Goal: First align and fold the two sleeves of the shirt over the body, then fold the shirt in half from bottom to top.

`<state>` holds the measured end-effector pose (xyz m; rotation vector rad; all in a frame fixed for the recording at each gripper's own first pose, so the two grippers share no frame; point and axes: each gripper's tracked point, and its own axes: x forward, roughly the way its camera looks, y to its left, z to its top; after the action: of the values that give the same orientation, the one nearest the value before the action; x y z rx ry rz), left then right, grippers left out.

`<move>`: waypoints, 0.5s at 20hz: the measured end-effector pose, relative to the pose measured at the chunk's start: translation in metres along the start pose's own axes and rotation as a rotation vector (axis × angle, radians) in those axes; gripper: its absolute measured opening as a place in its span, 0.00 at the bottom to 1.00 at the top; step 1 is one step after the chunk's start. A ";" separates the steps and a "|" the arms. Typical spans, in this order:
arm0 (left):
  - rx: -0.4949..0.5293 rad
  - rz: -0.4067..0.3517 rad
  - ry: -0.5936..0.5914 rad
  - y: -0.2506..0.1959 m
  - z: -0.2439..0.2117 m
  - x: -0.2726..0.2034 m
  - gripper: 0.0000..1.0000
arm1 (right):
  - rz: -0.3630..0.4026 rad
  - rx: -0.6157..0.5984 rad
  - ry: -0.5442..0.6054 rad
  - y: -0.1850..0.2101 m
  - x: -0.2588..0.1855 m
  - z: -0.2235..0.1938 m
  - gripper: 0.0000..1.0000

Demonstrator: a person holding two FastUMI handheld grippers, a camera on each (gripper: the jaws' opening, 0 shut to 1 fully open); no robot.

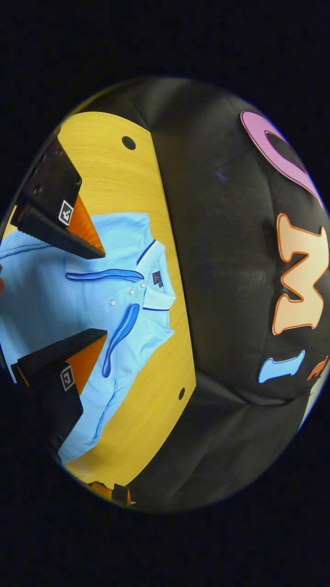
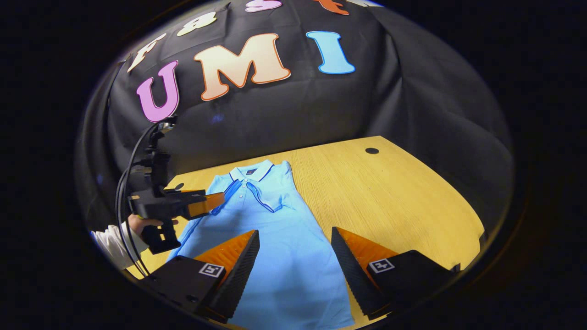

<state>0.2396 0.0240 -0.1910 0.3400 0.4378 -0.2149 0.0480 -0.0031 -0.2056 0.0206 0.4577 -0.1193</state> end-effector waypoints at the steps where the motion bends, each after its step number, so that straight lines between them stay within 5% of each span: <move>1: -0.020 0.011 -0.002 0.000 -0.009 -0.017 0.94 | 0.003 -0.003 0.003 -0.001 -0.005 -0.006 0.98; 10: -0.173 0.174 0.063 -0.011 -0.139 -0.170 0.95 | 0.120 -0.092 0.112 -0.017 -0.052 -0.086 0.98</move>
<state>0.0340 0.0871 -0.2356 0.2137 0.4824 0.0035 -0.0386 -0.0105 -0.2600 -0.0357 0.5721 0.0206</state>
